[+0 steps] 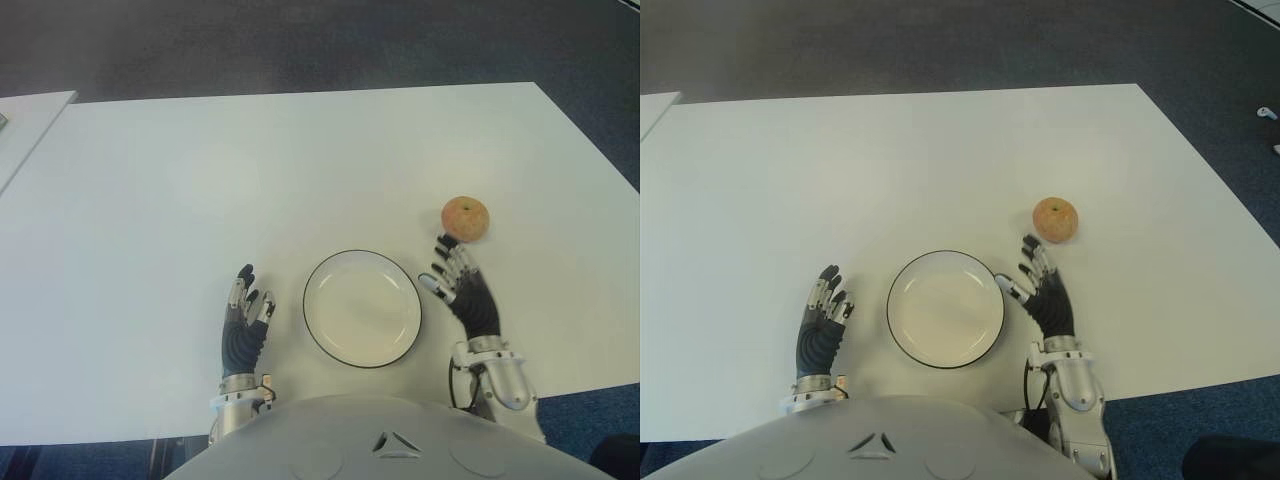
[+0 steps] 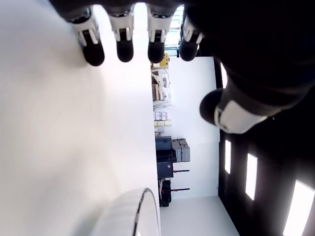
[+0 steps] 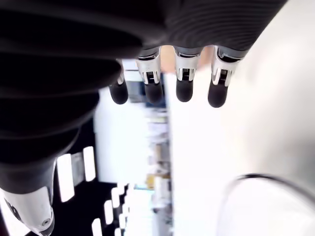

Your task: Put the apples into the plate.

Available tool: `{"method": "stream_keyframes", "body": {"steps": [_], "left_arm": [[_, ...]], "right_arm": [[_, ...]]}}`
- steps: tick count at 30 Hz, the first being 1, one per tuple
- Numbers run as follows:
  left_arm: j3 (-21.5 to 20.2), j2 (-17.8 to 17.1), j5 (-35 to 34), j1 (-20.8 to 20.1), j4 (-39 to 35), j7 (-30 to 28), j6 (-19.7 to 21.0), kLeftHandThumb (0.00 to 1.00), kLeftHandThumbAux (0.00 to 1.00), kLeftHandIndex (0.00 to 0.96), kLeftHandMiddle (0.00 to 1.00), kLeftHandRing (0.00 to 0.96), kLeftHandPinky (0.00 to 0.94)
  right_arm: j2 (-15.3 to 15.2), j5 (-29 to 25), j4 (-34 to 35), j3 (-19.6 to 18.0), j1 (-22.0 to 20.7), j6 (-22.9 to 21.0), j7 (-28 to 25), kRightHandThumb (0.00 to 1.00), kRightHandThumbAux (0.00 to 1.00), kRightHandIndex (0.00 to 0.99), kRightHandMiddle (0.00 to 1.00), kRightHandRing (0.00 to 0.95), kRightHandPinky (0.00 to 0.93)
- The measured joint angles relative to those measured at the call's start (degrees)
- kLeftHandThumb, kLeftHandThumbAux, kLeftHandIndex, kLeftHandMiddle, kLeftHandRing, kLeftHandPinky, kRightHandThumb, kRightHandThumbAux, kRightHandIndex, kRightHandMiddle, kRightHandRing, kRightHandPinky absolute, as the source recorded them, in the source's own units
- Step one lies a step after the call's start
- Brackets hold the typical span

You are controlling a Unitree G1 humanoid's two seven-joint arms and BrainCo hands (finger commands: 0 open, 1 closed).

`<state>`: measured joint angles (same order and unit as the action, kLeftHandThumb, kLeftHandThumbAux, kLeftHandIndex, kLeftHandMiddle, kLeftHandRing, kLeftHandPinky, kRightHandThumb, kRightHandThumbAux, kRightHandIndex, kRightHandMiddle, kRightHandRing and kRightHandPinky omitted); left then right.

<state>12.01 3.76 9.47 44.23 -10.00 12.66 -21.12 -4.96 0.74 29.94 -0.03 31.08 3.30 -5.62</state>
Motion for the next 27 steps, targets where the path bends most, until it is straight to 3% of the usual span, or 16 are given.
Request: {"method": "stream_keyframes", "body": {"steps": [6, 13, 22, 27], "left_arm": [[-0.02, -0.10, 0.07, -0.43, 0.01, -0.01, 0.14, 0.082, 0.562, 0.031, 0.033, 0.026, 0.029], [-0.23, -0.61, 0.07, -1.83, 0.51, -0.14, 0.47, 0.079, 0.556, 0.031, 0.030, 0.019, 0.013], [-0.19, -0.71, 0.09, -2.73, 0.83, -0.14, 0.96, 0.073, 0.528, 0.028, 0.024, 0.014, 0.020], [-0.11, -0.78, 0.10, -3.25, 0.85, -0.26, 1.56, 0.071, 0.525, 0.025, 0.023, 0.013, 0.017]], "right_arm": [[-6.06, 8.20, -1.47, -3.42, -7.09, 14.97, 1.62, 0.304, 0.538, 0.064, 0.046, 0.025, 0.028], [-14.71, 23.18, -4.22, -10.46, -17.10, 28.02, 7.61, 0.314, 0.498, 0.076, 0.047, 0.008, 0.002], [-20.33, 43.44, -4.77, -14.89, -22.89, 31.12, 15.86, 0.183, 0.510, 0.062, 0.040, 0.000, 0.000], [-26.09, 54.38, -13.37, -15.15, -29.84, 28.65, 22.54, 0.314, 0.423, 0.045, 0.016, 0.000, 0.000]]}}
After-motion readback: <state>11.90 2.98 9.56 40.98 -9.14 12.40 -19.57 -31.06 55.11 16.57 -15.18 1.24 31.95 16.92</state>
